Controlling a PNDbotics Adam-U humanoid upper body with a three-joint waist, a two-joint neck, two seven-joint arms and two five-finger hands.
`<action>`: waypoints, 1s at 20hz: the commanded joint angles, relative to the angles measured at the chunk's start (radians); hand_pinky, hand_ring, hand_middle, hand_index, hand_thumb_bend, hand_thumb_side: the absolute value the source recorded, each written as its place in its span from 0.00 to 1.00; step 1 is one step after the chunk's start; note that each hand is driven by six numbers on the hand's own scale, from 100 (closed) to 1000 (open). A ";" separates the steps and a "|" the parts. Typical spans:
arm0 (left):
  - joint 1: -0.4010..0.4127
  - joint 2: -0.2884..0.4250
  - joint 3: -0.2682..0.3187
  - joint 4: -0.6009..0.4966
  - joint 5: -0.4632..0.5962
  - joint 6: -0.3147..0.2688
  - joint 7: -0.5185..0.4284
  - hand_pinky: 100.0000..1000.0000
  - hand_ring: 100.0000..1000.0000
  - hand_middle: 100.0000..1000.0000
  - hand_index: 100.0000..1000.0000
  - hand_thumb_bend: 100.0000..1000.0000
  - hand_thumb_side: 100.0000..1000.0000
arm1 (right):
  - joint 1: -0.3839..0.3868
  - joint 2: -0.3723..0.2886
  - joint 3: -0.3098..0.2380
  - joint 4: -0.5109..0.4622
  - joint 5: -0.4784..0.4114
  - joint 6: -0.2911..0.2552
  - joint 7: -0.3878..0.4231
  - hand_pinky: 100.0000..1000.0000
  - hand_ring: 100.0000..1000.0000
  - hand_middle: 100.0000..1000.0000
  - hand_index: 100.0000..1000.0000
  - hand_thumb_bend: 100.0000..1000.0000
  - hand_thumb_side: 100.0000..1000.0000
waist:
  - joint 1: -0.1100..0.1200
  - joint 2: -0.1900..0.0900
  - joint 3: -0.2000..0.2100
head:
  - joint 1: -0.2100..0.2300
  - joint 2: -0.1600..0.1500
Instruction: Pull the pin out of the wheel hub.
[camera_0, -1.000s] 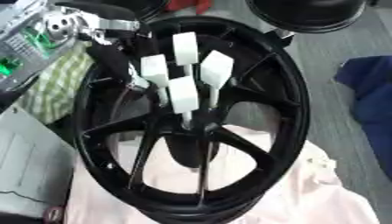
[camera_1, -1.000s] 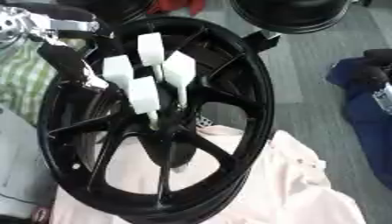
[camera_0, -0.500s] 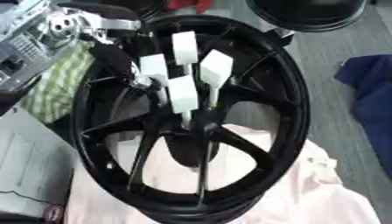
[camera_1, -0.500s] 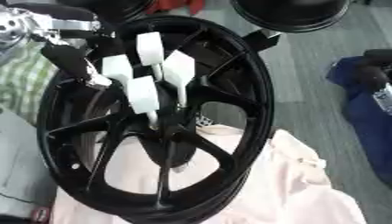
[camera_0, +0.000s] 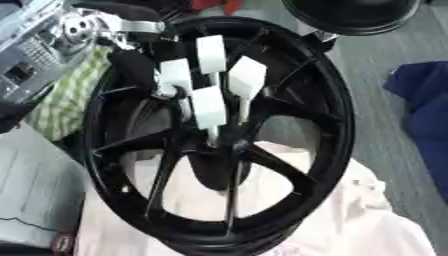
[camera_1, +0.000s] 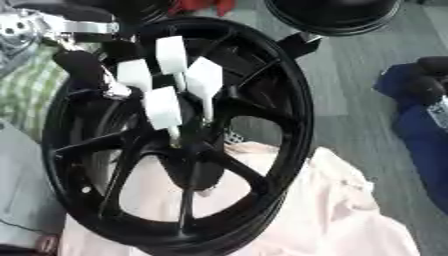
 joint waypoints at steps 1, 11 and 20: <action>-0.024 0.016 0.008 -0.007 0.007 0.014 -0.008 0.73 0.61 0.47 0.66 0.31 0.26 | -0.008 -0.015 -0.008 -0.019 0.010 0.002 -0.004 0.72 0.62 0.60 0.73 0.39 0.41 | -0.003 -0.013 0.001 | 0.003 -0.011; -0.023 0.028 0.008 -0.026 -0.002 0.021 -0.019 0.71 0.56 0.43 0.52 0.23 0.24 | -0.005 -0.015 -0.010 -0.019 0.012 0.003 -0.008 0.72 0.62 0.60 0.73 0.39 0.41 | -0.004 -0.016 0.005 | 0.005 -0.007; -0.033 0.057 0.047 -0.076 0.020 0.020 -0.020 0.70 0.54 0.40 0.42 0.14 0.22 | -0.001 -0.017 -0.010 -0.019 0.013 0.001 -0.010 0.73 0.62 0.60 0.73 0.39 0.41 | -0.005 -0.020 0.008 | 0.006 -0.006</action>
